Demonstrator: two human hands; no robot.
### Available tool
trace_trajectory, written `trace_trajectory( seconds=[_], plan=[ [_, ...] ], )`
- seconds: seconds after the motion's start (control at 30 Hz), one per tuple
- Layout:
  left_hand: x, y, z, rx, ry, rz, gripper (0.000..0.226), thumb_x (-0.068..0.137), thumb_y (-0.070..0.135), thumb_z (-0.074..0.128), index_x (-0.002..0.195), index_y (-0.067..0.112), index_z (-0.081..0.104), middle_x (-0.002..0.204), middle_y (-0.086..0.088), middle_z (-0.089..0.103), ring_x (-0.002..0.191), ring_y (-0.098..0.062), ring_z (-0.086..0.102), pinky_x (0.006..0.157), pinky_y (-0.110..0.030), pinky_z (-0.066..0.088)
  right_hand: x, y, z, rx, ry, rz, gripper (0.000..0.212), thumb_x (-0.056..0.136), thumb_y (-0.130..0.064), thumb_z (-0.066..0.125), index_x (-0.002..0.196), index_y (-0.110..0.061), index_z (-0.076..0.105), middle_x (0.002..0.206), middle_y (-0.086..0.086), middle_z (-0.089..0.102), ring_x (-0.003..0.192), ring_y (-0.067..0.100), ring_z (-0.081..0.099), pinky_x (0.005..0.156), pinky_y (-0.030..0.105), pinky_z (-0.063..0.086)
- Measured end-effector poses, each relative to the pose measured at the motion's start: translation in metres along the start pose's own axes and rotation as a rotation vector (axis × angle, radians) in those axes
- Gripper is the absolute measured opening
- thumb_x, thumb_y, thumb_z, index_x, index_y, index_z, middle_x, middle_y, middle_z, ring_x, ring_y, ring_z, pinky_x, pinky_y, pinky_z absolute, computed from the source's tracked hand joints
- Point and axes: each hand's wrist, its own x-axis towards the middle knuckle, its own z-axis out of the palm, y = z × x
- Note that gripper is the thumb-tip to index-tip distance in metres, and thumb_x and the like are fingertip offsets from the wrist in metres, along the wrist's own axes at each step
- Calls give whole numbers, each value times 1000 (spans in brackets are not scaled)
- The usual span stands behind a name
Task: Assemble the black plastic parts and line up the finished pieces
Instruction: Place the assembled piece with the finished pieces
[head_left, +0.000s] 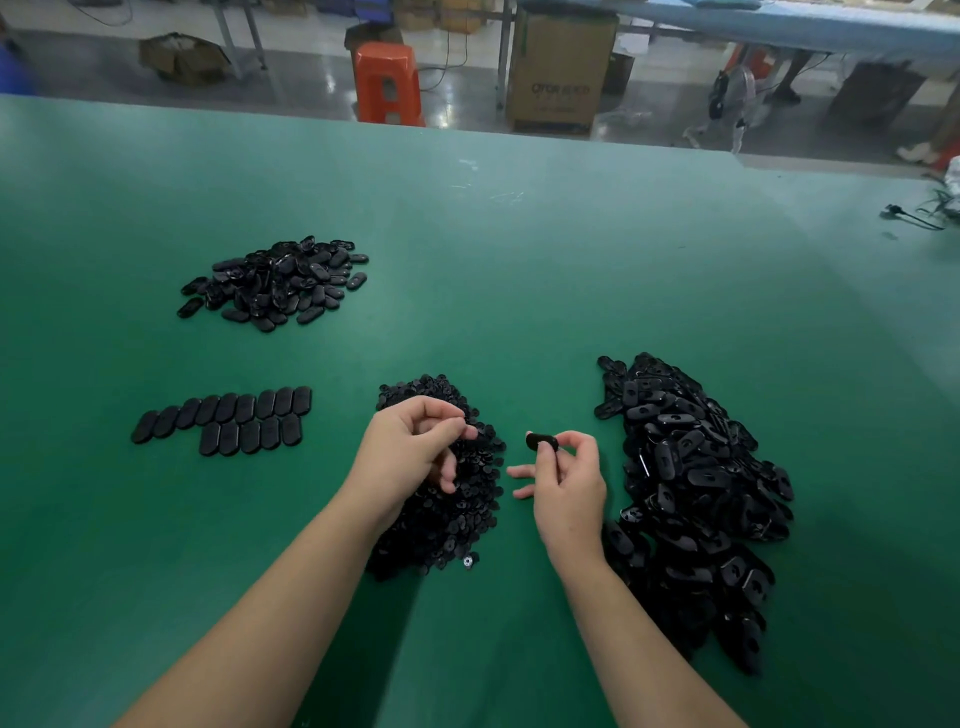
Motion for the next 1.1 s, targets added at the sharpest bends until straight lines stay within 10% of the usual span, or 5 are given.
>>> trace_trajectory(
  seconds=[0.5,1.1],
  plan=[
    [17,-22,61,15,18,-156,2,87,-3,72,86,-3,70,55,-9,61,37,-14,46,41,-26,49,3,3,2,115,74,-38,19,104,-10,54,114,-26,55,87,-5,76,73,13,76,64,23,59],
    [18,-18,77,158,63,-150,7,84,6,78,78,10,76,66,2,71,39,-1,51,42,-18,40,5,4,0,10,48,2,25,105,-19,47,103,-37,63,91,-10,72,82,20,70,81,55,57]
  ],
)
